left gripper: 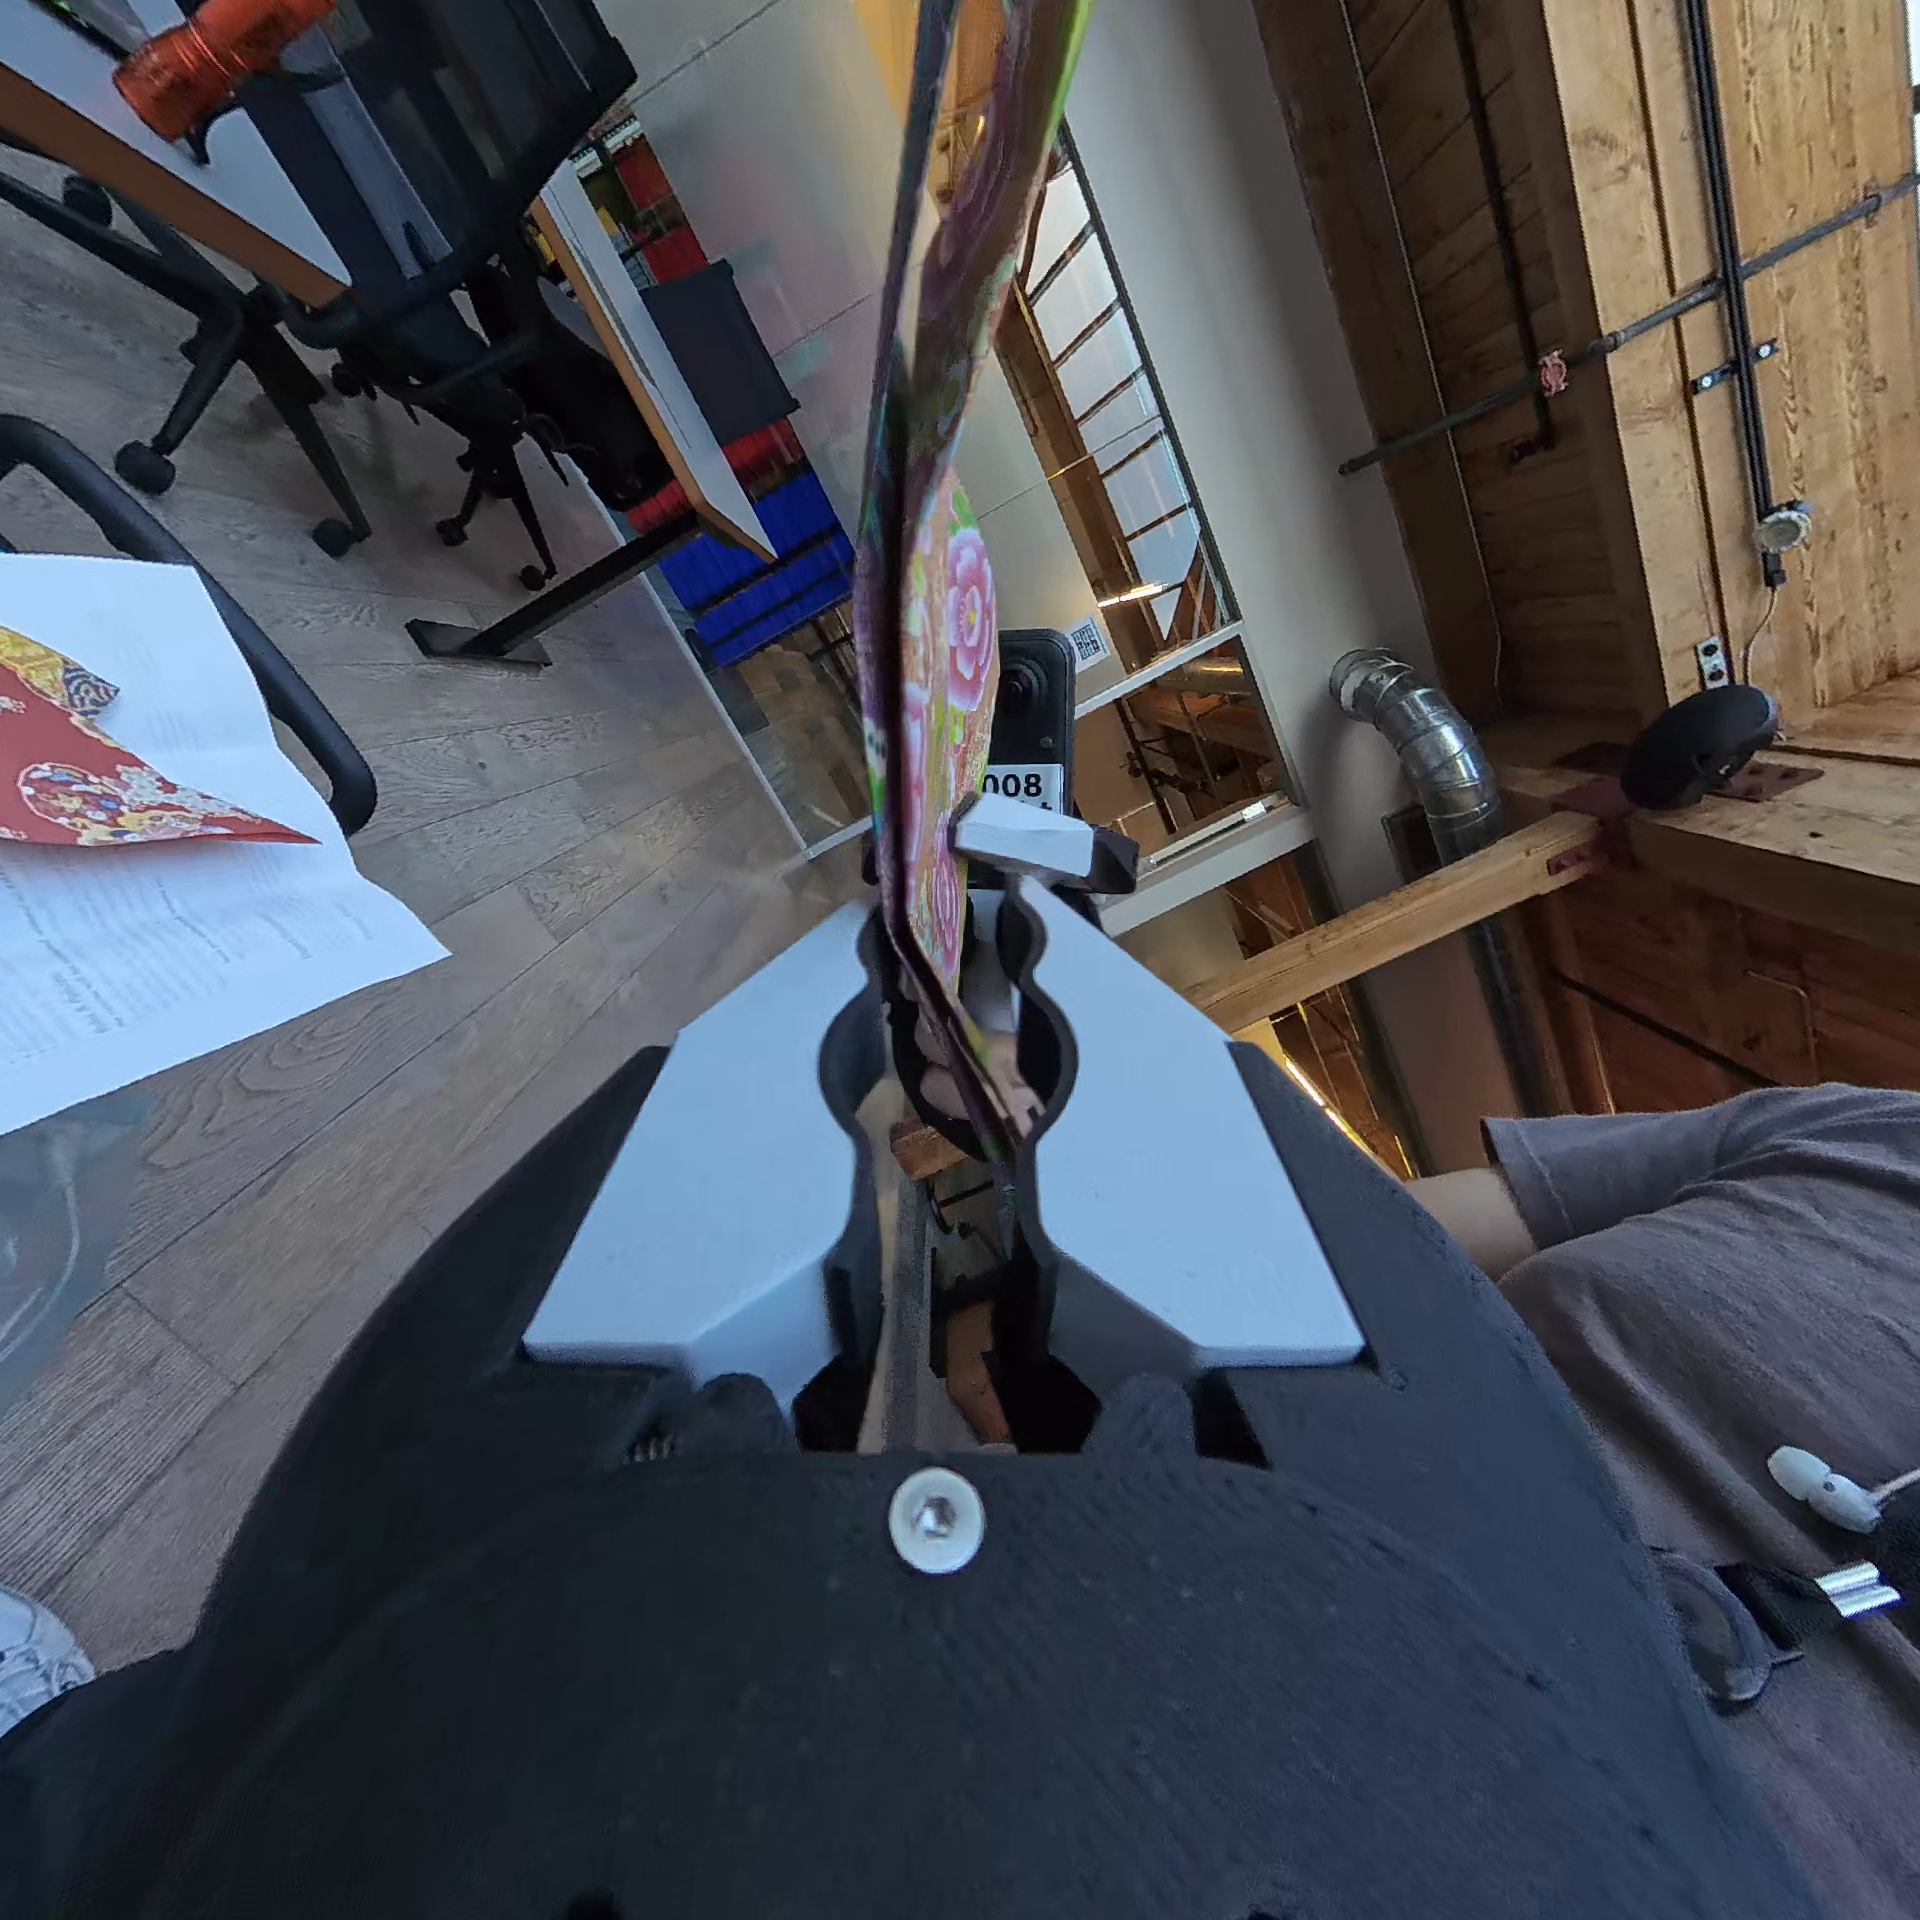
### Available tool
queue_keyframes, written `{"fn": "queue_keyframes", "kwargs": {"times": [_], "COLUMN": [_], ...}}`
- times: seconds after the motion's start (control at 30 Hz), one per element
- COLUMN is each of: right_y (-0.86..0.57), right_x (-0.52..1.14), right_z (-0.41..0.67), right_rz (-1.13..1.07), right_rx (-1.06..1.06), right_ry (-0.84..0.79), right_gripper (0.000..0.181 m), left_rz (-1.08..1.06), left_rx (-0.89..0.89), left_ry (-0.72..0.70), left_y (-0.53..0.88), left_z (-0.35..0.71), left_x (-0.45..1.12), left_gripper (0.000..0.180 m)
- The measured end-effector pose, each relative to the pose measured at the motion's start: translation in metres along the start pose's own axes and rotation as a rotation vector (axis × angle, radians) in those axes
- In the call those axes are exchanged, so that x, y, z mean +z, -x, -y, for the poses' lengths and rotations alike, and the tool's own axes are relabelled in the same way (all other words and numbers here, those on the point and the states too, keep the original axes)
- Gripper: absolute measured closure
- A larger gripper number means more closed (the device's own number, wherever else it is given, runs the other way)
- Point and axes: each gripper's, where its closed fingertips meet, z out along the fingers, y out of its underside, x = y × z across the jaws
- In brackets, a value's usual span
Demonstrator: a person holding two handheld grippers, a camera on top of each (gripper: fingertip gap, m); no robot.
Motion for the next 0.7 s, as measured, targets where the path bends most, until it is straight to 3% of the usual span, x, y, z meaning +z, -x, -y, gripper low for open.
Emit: {"fn": "queue_keyframes", "kwargs": {"times": [0.17, 0.4, 0.7], "right_y": [0.0, -0.105, -0.257], "right_x": [-0.017, -0.069, -0.083], "right_z": [0.053, 0.145, 0.1], "right_rz": [-0.012, -0.241, -0.528], "right_rx": [-0.083, -0.056, 0.263], "right_ry": [-0.059, -0.041, 0.072], "right_gripper": [0.181, 0.181, 0.181], "left_rz": [0.091, 0.162, 0.25], "left_rx": [0.086, 0.171, 0.222], "left_ry": [-0.044, -0.155, -0.257], "left_y": [0.001, -0.027, -0.074], "left_z": [0.021, 0.046, 0.038], "left_x": [-0.014, -0.071, -0.132], "left_gripper": [0.127, 0.127, 0.13]}}
